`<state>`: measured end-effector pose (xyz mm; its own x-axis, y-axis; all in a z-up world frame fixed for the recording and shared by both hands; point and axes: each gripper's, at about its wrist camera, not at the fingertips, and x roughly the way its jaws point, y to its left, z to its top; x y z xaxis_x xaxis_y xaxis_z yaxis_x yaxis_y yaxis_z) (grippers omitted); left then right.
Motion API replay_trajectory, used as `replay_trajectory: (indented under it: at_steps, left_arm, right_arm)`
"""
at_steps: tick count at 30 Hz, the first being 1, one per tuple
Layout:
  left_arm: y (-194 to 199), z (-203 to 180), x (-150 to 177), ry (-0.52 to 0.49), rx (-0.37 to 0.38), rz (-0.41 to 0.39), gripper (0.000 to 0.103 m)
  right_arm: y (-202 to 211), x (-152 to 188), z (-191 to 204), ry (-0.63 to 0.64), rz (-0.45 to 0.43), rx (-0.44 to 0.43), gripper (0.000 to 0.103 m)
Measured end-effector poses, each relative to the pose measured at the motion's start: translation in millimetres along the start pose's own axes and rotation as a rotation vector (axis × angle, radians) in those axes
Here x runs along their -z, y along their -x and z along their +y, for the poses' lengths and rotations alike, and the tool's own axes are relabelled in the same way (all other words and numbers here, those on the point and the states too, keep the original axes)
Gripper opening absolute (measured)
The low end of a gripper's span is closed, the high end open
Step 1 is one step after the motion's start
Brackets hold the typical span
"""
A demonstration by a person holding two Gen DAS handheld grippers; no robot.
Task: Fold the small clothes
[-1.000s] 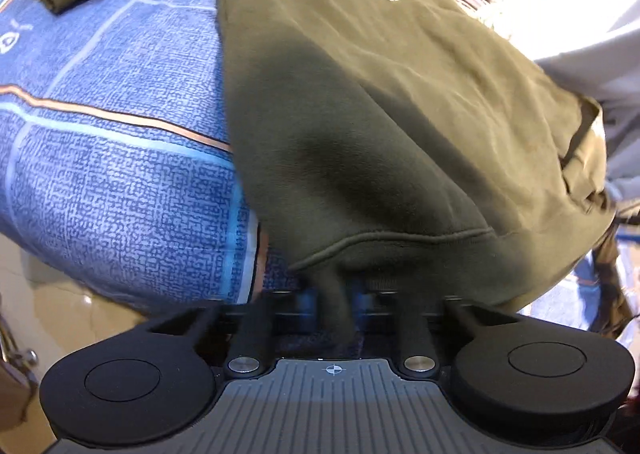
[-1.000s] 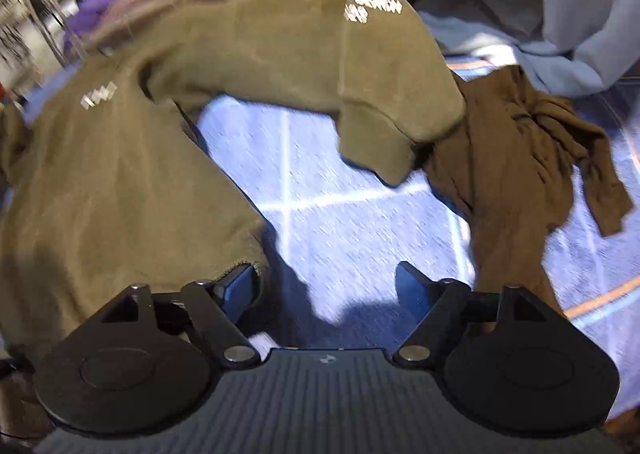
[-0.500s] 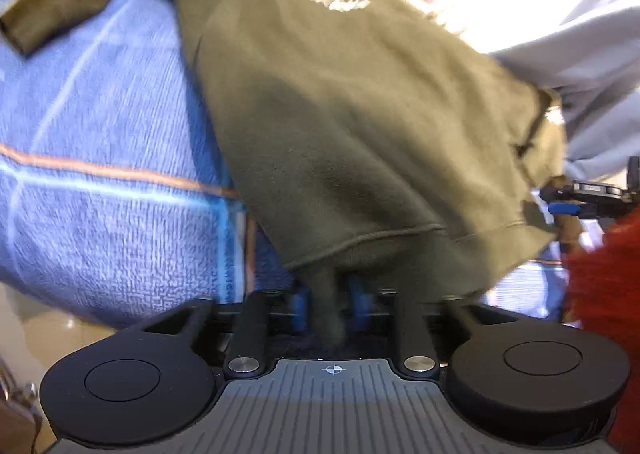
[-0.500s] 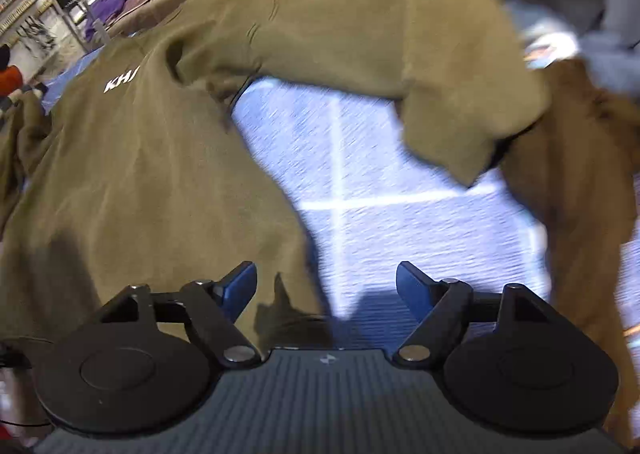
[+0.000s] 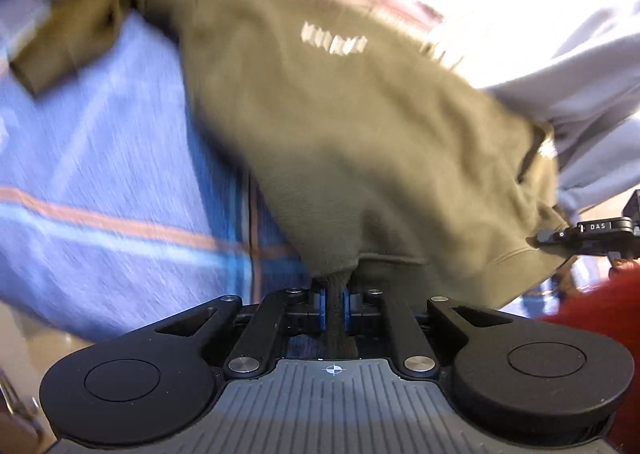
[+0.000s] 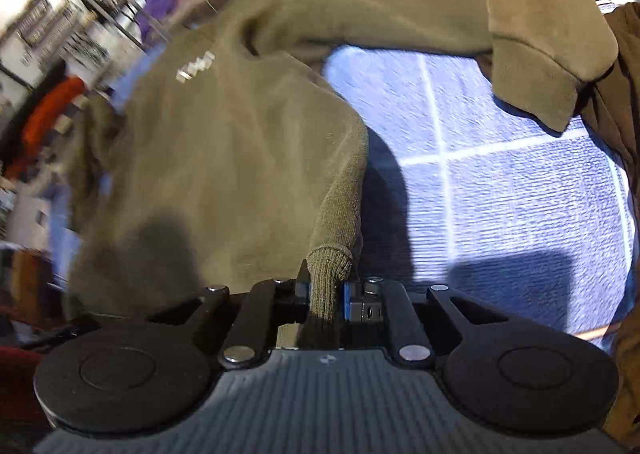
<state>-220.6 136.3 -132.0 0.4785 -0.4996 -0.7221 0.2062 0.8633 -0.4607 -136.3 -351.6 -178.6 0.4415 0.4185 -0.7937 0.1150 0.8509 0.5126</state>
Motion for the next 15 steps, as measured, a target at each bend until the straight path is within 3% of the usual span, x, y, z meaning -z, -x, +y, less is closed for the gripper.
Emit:
replay_trajectory:
  at_steps: [3, 6, 7, 9, 11, 12, 13, 15]
  left_arm:
    - [53.1, -0.5, -15.1, -0.059, -0.024, -0.045, 0.054]
    - [74.2, 7.5, -19.5, -0.073, -0.072, -0.013, 0.053]
    - [77.1, 12.3, -15.1, -0.07, -0.092, 0.012, 0.053]
    - [70.1, 25.4, -4.3, -0.048, -0.14, 0.063, 0.051]
    - [53.5, 40.5, 8.9, -0.031, -0.157, 0.119, 0.053]
    - [43.5, 45.1, 13.1, -0.028, -0.164, 0.162, 0.059]
    - [34.7, 48.3, 16.7, -0.034, -0.174, 0.206, 0.081]
    - [31.4, 55.9, 26.7, -0.058, -0.214, 0.277, 0.095]
  right_arm:
    - [36.6, 4.1, 20.2, -0.06, -0.029, -0.112, 0.015]
    - [37.0, 30.4, 37.9, -0.122, 0.041, -0.167, 0.015]
    - [27.8, 43.1, 39.1, -0.141, 0.087, -0.161, 0.009]
    - [2.4, 70.9, 31.7, -0.184, 0.158, -0.125, 0.008]
    - [-21.9, 89.0, 28.6, -0.115, 0.188, -0.06, 0.008]
    - [-28.4, 94.8, 27.5, -0.085, 0.196, -0.018, 0.008]
    - [-32.9, 98.1, 20.8, -0.101, 0.207, 0.009, 0.008]
    - [-27.3, 96.5, 7.8, -0.16, 0.191, 0.058, 0.008]
